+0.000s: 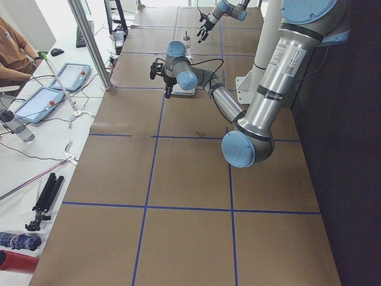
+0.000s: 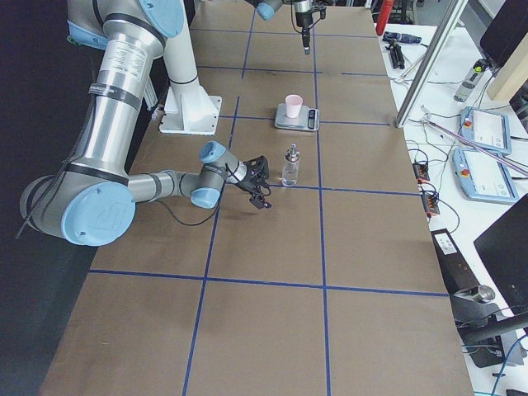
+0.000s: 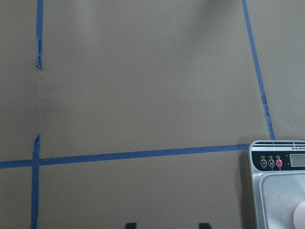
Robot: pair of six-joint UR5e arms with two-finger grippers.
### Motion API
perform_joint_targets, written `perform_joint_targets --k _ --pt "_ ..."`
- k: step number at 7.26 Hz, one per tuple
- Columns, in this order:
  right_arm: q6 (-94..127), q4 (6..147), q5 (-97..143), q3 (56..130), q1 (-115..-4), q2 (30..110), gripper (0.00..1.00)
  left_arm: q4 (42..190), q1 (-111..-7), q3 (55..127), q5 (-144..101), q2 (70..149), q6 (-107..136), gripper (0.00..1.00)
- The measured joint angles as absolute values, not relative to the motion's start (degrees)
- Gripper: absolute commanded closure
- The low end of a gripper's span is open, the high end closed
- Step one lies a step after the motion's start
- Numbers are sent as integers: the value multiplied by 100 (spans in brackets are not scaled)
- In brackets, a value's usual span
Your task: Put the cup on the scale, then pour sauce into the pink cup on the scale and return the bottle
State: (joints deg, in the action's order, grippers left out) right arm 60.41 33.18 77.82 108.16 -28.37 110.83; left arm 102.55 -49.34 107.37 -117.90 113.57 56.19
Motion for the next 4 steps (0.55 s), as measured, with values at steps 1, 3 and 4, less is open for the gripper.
perform_joint_targets --k 1,3,4 --pt "5453 3341 8786 10598 -3702 10962 0 10245 -4990 10731 -11789 11297 5362 48" --pt "4446 3602 11279 9673 -5849 10235 0 10218 -5285 10723 -11796 11032 4583 48" --pt "3635 4098 12063 9233 -6652 9787 0 10210 -5496 10710 -11811 10867 4094 48"
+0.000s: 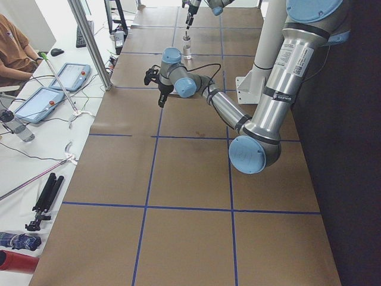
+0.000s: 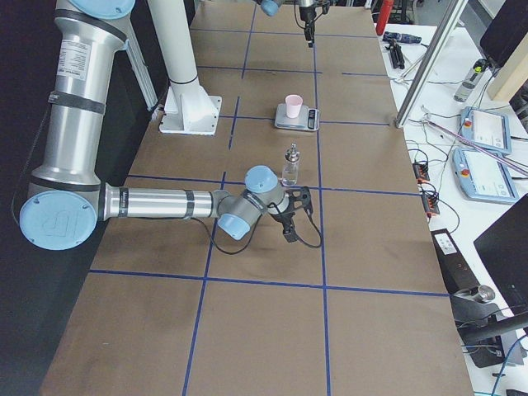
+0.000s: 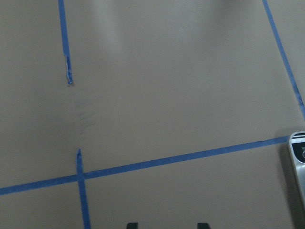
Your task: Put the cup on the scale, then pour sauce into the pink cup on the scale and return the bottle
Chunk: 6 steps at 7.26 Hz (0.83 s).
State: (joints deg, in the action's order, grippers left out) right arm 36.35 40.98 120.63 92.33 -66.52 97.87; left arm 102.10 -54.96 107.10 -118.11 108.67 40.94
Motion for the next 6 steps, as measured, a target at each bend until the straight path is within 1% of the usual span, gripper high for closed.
perform_joint_targets --k 1,3,4,6 --pt "2649 4947 12448 9029 -7207 9328 0 10204 -5780 10691 -11866 10676 3571 48" --pt "711 7077 13049 8938 -8091 8504 0 10198 -6603 10523 -12336 10312 2416 48" --pt "-19 7878 13248 8942 -8420 8283 0 10200 -7061 10349 -12667 10151 1787 44" --pt "-633 8634 13463 8980 -8847 8157 0 10206 -7789 10075 -13306 9860 995 30"
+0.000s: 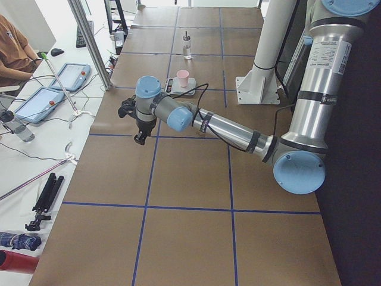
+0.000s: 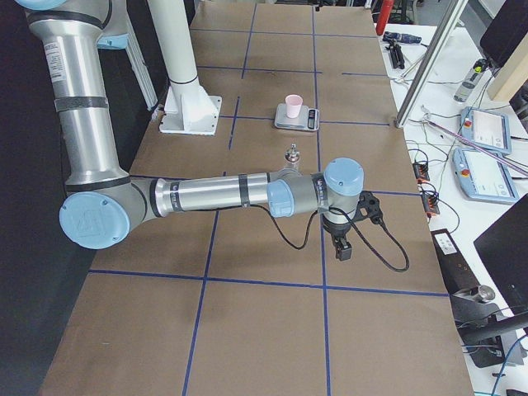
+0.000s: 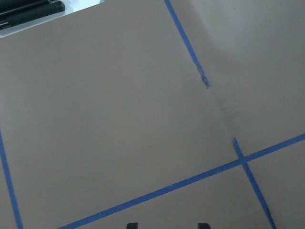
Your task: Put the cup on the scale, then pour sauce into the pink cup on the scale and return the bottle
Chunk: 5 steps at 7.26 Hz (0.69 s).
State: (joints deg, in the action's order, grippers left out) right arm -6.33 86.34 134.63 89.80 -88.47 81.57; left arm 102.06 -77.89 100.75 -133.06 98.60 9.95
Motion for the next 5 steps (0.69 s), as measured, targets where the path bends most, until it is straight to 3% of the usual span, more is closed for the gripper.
perform_joint_targets --k 1,5 --pt "-698 8841 13520 9065 -8995 8145 0 10226 -7926 10105 -13518 9662 894 0" --pt "-718 9754 13418 9420 -9182 7928 0 10330 -7982 10324 -13733 9133 847 0"
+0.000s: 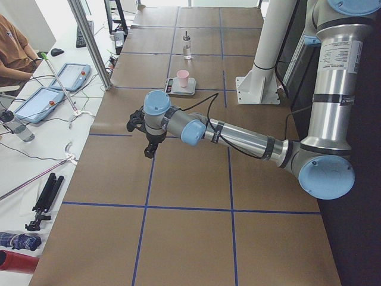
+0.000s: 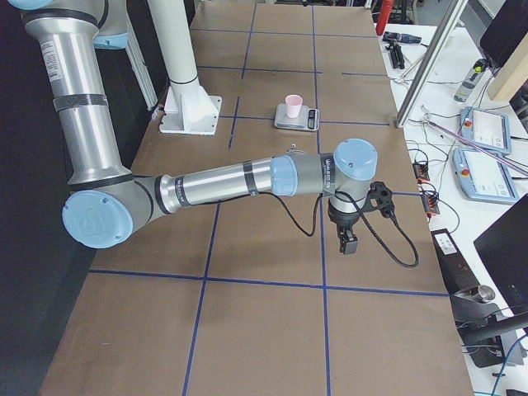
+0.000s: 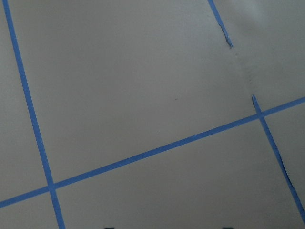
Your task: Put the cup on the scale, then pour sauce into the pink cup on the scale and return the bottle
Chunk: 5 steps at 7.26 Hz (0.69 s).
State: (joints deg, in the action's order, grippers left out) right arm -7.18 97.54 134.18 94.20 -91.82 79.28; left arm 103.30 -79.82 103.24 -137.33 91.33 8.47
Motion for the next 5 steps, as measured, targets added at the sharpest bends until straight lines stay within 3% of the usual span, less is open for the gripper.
perform_joint_targets --k 2,5 --pt "-657 9636 13344 9711 -9191 8340 0 10443 -8010 10317 -13681 9066 858 0" --pt "-662 9129 13380 9282 -9196 8588 0 10050 -8864 9804 -13616 9174 821 0"
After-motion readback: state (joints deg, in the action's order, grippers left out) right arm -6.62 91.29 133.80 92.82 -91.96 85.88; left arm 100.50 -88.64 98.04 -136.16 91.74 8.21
